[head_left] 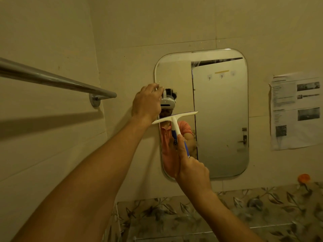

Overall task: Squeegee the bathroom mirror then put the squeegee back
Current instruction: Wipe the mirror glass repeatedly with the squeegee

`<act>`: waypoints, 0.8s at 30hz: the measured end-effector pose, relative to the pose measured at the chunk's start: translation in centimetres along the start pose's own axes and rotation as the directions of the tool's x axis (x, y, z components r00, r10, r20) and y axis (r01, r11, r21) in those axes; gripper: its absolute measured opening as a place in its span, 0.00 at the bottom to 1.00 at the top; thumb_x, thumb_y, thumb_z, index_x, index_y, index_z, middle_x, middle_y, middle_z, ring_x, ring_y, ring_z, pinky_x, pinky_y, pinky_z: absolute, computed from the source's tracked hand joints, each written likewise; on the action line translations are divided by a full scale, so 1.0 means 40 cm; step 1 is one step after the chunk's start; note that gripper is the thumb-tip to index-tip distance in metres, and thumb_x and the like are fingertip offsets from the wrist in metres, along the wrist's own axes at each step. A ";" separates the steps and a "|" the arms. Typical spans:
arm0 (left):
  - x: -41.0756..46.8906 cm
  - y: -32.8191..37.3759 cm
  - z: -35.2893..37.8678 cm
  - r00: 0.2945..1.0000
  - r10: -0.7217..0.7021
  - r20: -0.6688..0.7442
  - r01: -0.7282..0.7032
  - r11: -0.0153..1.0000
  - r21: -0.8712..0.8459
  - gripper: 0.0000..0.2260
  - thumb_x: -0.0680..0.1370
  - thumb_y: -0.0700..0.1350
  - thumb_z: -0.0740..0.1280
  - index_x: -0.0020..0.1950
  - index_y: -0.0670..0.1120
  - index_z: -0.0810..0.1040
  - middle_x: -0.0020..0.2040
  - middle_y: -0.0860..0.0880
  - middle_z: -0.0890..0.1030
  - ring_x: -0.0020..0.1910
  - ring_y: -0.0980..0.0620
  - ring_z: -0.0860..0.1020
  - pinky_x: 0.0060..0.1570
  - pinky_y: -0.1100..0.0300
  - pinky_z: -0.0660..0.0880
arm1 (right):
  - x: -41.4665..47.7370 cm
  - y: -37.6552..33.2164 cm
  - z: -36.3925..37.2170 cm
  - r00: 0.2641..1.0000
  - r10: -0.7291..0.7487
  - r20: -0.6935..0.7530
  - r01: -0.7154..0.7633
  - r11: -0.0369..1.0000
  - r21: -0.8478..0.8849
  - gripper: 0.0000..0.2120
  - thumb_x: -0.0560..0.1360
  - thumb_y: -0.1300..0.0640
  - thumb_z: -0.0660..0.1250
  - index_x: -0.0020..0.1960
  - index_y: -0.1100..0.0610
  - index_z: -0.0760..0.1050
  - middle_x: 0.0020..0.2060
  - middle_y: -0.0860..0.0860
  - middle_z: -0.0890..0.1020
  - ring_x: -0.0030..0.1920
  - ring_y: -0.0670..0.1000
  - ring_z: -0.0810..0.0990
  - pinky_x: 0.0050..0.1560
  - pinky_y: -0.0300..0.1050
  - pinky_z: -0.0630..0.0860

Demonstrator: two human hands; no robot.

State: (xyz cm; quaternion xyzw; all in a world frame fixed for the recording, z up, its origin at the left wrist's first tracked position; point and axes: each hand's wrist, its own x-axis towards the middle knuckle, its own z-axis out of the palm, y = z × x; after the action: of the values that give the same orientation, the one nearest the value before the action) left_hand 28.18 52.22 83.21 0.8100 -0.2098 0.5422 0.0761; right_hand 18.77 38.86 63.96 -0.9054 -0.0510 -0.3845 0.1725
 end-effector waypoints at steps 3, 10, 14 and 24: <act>0.003 0.003 0.009 0.999 0.011 0.053 -0.014 0.998 0.055 0.21 0.82 0.47 0.67 0.74 0.49 0.71 0.73 0.48 0.70 0.70 0.47 0.69 0.67 0.52 0.70 | -0.021 0.013 0.012 1.000 0.001 0.004 -0.001 1.000 -0.011 0.46 0.83 0.47 0.59 0.73 0.43 0.18 0.42 0.49 0.75 0.34 0.46 0.74 0.35 0.41 0.74; 0.008 0.016 0.014 0.993 0.014 0.114 -0.047 0.955 0.293 0.27 0.78 0.54 0.71 0.74 0.49 0.71 0.72 0.46 0.69 0.69 0.44 0.69 0.66 0.49 0.67 | -0.031 0.012 0.009 1.000 0.019 0.008 -0.018 0.999 -0.026 0.46 0.83 0.47 0.59 0.74 0.43 0.18 0.41 0.48 0.75 0.33 0.47 0.74 0.33 0.41 0.70; 0.003 0.022 0.018 0.990 0.017 0.138 -0.071 0.916 0.395 0.30 0.77 0.57 0.71 0.76 0.49 0.68 0.73 0.45 0.68 0.68 0.43 0.68 0.64 0.49 0.68 | -0.034 0.017 0.015 1.000 0.015 0.006 -0.015 0.999 -0.042 0.46 0.83 0.47 0.59 0.75 0.44 0.19 0.41 0.49 0.75 0.34 0.47 0.75 0.34 0.42 0.70; 0.004 0.061 0.018 0.993 -0.019 0.119 -0.041 0.875 0.483 0.21 0.76 0.48 0.71 0.68 0.47 0.75 0.65 0.44 0.72 0.61 0.44 0.71 0.58 0.50 0.70 | -0.050 0.033 0.014 0.999 0.032 -0.025 -0.034 0.995 -0.094 0.45 0.82 0.50 0.60 0.78 0.45 0.25 0.37 0.48 0.71 0.25 0.41 0.60 0.27 0.38 0.60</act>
State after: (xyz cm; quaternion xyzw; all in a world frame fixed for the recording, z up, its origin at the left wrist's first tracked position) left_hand 27.81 49.72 82.79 0.8332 -0.0762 0.5282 -0.1447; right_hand 18.06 37.90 61.80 -0.9087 -0.0159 -0.3944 0.1362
